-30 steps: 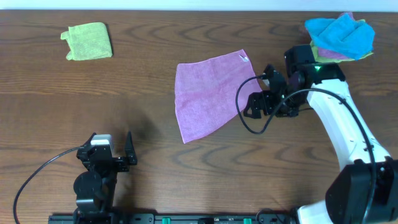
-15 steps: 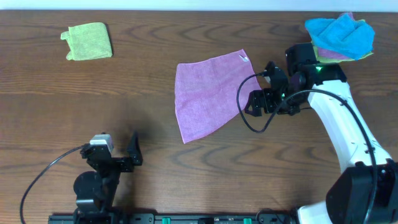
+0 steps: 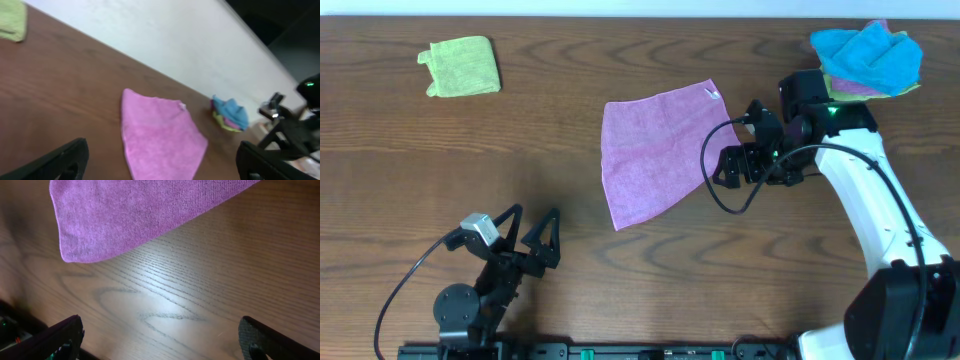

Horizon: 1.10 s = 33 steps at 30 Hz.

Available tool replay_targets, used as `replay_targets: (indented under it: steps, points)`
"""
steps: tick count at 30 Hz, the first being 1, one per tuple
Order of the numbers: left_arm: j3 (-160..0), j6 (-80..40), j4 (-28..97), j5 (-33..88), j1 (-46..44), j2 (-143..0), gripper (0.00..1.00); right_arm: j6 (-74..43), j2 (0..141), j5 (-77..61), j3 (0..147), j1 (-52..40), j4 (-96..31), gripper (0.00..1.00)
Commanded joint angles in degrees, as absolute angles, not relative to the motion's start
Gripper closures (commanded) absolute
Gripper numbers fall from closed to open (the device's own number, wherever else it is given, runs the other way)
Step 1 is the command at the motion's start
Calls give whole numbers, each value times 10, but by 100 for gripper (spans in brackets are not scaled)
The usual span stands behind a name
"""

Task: Fold the cloth
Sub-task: 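Raise the left arm and move both grippers toward the pink cloth's top edge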

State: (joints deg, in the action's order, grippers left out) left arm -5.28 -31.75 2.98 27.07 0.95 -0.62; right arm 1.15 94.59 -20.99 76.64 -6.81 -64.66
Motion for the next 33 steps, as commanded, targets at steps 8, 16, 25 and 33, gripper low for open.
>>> replay_targets:
  steps: [8,16,25,33]
  points:
    - [-50,-325,-48,357,7,-88,4,22,933,-217,768,-67,-625,1]
    - [-76,-307,-245,398,7,-388,5,22,933,-219,768,-67,-605,1]
    - [-281,-216,-267,500,-8,-718,4,22,933,-219,768,-67,-578,1]
    - [-477,-130,-159,486,-65,-896,5,22,933,-219,768,-40,-536,1]
